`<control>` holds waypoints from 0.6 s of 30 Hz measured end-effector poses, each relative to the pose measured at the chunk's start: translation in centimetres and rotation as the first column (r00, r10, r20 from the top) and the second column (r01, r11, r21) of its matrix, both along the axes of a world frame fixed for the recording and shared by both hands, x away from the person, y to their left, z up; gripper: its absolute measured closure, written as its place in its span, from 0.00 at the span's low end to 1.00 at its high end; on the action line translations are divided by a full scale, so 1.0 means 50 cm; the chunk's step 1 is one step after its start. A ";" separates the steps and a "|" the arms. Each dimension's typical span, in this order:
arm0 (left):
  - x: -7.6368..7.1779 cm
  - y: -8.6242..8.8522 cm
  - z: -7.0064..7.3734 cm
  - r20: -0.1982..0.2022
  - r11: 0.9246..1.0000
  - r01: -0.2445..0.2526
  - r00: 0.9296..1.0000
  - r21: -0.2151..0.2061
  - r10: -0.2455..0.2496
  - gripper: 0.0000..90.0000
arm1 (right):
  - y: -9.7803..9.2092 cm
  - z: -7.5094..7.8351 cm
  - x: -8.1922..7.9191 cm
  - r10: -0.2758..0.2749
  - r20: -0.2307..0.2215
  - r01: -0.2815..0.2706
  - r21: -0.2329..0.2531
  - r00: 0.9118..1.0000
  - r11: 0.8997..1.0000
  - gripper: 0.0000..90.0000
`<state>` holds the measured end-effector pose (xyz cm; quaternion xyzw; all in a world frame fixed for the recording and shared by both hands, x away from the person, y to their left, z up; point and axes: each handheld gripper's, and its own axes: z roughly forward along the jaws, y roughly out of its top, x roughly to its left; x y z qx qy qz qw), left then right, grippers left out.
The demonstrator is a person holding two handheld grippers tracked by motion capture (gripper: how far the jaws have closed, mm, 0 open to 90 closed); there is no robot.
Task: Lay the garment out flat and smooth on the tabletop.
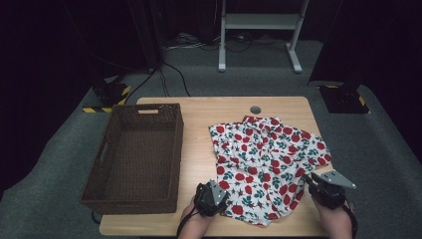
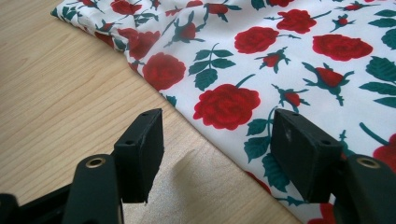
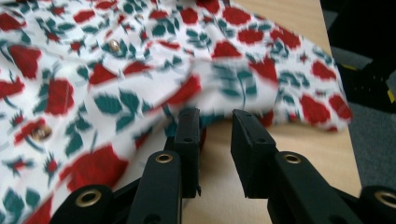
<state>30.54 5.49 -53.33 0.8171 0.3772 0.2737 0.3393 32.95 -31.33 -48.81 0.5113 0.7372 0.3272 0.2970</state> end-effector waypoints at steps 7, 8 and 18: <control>0.000 0.002 0.000 -0.005 1.000 -0.002 1.000 -0.005 0.002 0.39 | 0.009 -0.054 -0.006 0.013 -0.059 -0.009 0.053 0.998 0.999 0.67; -0.001 0.002 0.000 -0.004 1.000 -0.003 1.000 -0.005 0.003 0.39 | 0.013 -0.058 -0.003 0.016 -0.061 -0.013 0.047 0.998 0.999 0.66; 0.000 0.003 0.000 -0.007 1.000 -0.002 1.000 -0.005 0.002 0.39 | 0.026 -0.079 0.008 0.022 -0.087 -0.017 0.062 0.996 0.998 0.73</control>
